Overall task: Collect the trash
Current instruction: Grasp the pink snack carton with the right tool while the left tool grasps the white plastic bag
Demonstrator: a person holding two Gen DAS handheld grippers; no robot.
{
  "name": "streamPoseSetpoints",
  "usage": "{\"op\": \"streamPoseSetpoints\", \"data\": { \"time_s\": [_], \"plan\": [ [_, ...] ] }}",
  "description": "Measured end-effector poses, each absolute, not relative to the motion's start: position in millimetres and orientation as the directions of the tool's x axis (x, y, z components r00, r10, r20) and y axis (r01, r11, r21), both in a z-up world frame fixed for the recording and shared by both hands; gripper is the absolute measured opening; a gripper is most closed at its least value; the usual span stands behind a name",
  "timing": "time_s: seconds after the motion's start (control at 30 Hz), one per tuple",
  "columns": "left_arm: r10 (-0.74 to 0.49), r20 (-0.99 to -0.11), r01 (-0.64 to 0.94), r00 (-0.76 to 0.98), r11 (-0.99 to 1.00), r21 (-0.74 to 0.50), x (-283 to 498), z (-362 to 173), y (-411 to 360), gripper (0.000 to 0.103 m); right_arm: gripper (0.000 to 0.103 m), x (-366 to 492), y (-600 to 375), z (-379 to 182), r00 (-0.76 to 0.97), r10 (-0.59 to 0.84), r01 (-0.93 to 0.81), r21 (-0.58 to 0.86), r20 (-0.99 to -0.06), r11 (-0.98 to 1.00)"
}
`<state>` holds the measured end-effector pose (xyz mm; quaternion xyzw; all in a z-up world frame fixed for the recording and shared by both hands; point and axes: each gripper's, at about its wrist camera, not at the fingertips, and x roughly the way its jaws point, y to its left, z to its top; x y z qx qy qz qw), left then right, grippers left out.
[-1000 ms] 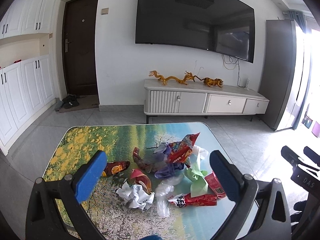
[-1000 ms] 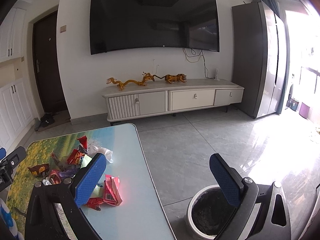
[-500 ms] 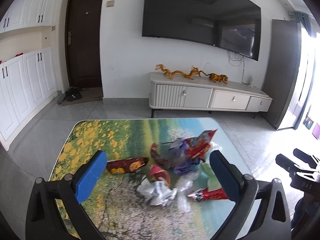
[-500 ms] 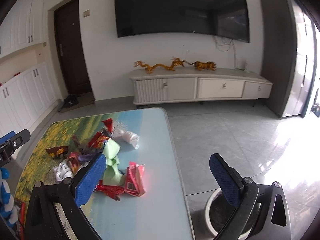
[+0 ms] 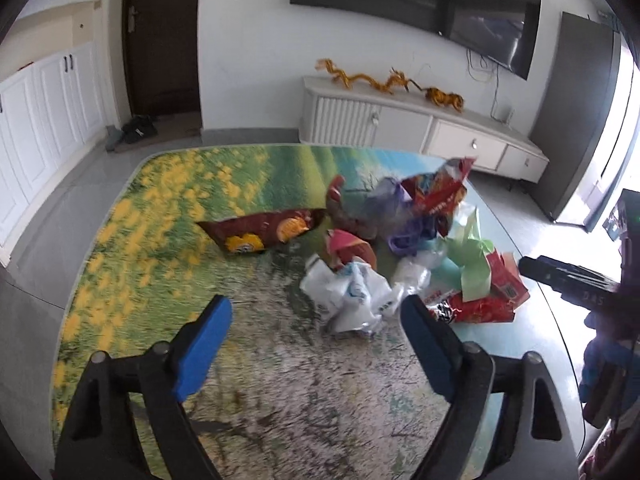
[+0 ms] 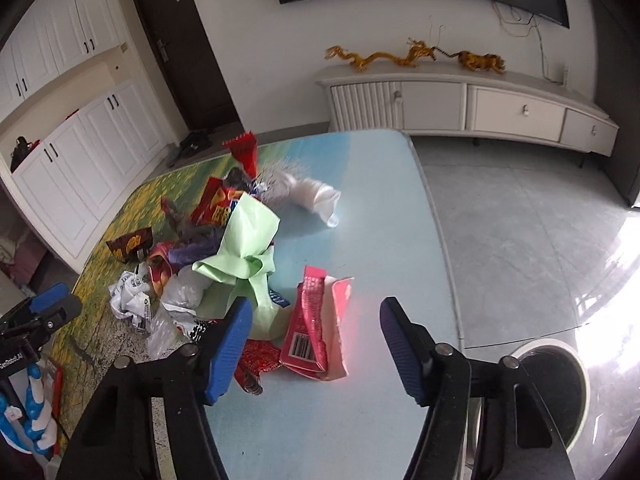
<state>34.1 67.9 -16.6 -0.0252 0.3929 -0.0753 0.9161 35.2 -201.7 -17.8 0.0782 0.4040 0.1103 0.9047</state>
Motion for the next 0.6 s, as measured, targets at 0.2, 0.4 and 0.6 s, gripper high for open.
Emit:
{"op": "streamPoseSetpoints", "data": {
  "time_s": [0.2,0.4,0.6],
  "plan": [
    [-0.157,-0.746,0.119,0.647,0.987,-0.105,64,-34,49,0.085,0.054,44,-204,-32,0.621,0.278,-0.135,0.250,-0.732,0.959],
    [-0.153,-0.788,0.106,0.597,0.988,-0.112,76,-54,43,0.074,0.039,47,-212,-45,0.592,0.300,-0.121,0.285,-0.748,0.951],
    [-0.162,-0.784,0.097,0.599,0.987,-0.129,67,-55,48,0.054,0.013,41,-217,-50,0.591,0.320,-0.119,0.312,-0.741,0.942]
  ]
}}
